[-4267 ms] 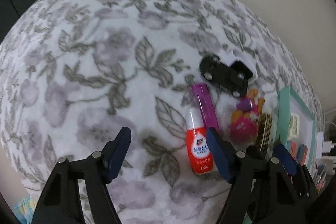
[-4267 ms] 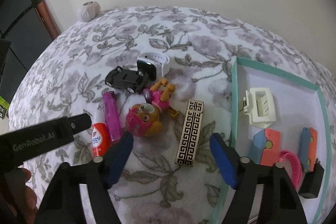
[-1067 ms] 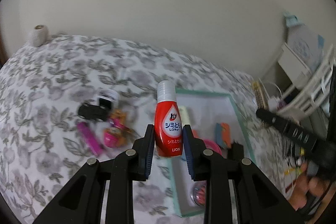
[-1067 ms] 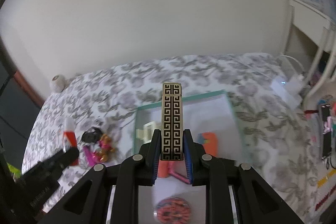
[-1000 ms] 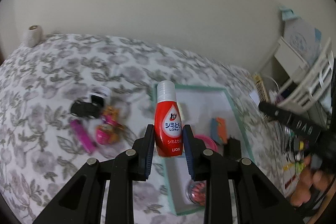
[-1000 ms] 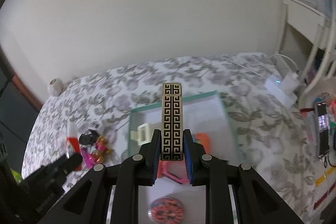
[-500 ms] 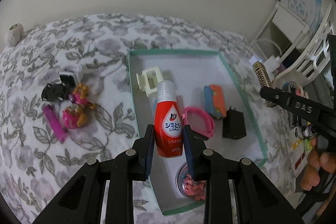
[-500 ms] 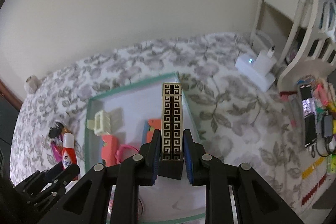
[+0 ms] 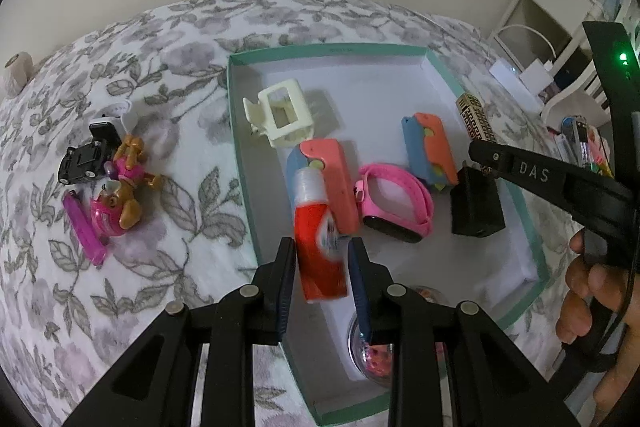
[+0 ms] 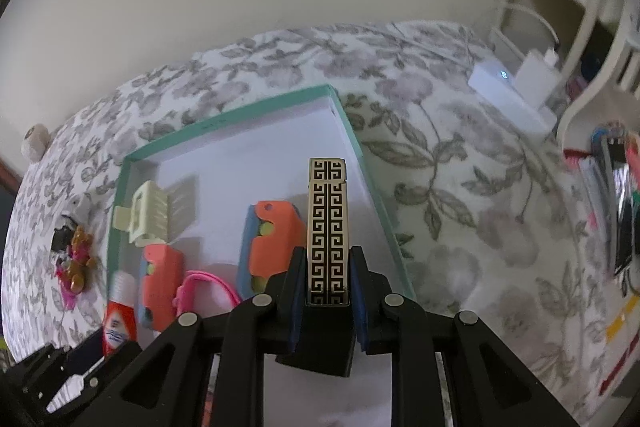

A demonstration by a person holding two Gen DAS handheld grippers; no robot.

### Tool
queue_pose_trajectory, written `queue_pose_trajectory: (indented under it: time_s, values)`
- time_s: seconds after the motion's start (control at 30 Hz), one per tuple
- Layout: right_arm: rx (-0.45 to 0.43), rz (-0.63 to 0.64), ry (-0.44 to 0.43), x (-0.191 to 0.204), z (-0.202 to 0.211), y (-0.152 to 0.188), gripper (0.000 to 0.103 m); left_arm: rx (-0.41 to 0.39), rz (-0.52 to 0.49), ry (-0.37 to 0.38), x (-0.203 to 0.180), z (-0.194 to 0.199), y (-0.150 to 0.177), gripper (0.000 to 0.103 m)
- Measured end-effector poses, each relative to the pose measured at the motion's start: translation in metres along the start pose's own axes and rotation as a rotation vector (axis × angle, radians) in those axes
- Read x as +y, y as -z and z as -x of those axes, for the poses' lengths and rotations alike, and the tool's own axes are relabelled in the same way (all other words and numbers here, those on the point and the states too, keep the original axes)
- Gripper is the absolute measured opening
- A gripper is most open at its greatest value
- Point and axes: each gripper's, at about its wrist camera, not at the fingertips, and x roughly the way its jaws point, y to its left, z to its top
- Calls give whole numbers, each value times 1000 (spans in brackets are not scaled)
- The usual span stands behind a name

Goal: Organize rigid objects
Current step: 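Carry the red bottle and gold-black bar into the tray, then open both grippers to release the bottle and bar in the tray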

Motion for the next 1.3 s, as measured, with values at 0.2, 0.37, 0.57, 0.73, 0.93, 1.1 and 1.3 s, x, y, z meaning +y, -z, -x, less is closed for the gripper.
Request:
queue_pose_trajectory:
  time_s: [0.2,0.37,0.57,0.73,0.93,1.1,1.3]
  values:
    - [10,-34,-1,-7,-4,0,22,-1,-6,0,-1,-1,0,28]
    - [6,-31,1,-5,-2,-1,22,-18,-1,6,1,3,-2,28]
    - [15,-27,4,-4,-1,-2,23,-29,15,13,5,5,-3,28]
    - [20,-25,9,-3,0,-3,23,-44,14,14,5,8,-4,35]
    - [43,-23,13,-2,1,-4,31,-64,18,14,7,12,-6,49]
    - [38,-4,26,3,7,-6,43,-81,26,-14,10,14,-8,54]
    - [21,50,2,20,21,-10,69,-98,64,-57,21,15,-10,71]
